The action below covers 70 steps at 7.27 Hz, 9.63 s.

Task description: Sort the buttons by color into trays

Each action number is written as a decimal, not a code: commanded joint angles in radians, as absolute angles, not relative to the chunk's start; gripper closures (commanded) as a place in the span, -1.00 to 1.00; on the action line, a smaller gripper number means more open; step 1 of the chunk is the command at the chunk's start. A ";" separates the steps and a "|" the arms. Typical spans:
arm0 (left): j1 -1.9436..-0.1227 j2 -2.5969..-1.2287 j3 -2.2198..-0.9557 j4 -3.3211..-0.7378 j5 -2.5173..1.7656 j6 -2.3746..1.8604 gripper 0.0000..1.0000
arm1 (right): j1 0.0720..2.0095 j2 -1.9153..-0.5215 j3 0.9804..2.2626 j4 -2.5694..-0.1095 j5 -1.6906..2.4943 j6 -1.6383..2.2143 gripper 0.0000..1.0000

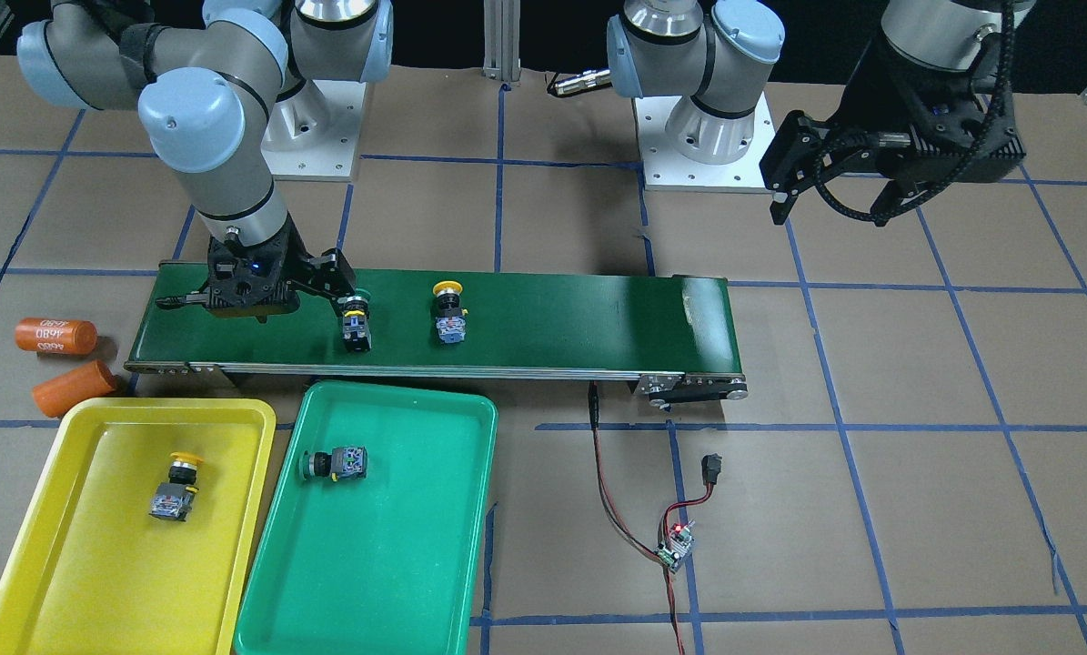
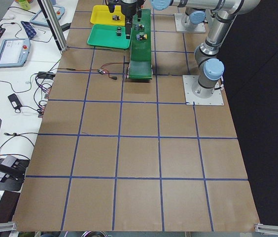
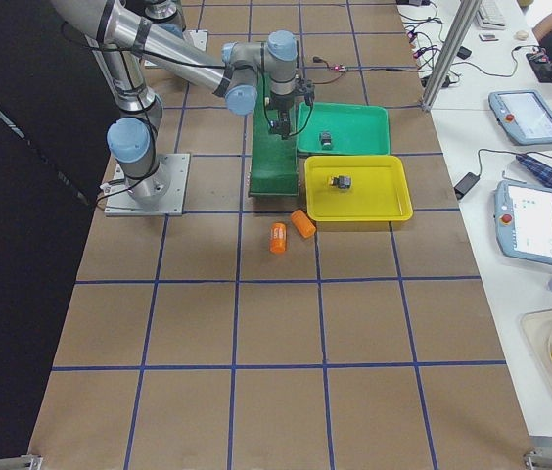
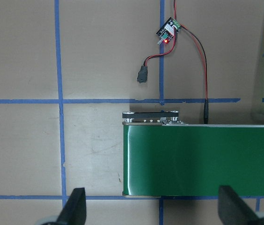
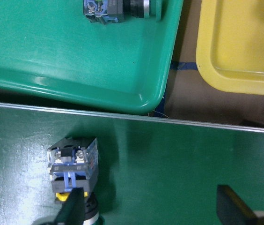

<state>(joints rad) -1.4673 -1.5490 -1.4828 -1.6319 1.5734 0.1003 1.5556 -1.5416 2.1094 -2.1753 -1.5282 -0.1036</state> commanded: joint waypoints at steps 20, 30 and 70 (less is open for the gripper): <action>-1.459 -1.559 -1.468 -1.601 1.565 0.086 -1.00 | 1.623 -1.160 1.576 -1.929 -1.540 0.044 0.33; -1.443 -1.554 -1.468 -1.601 1.562 0.086 -1.00 | 1.591 -1.465 1.966 -1.955 -1.542 -0.050 -1.00; -1.445 -1.552 -1.477 -1.601 1.559 0.065 -1.00 | 1.680 -1.603 1.514 -1.468 -1.585 0.089 -1.00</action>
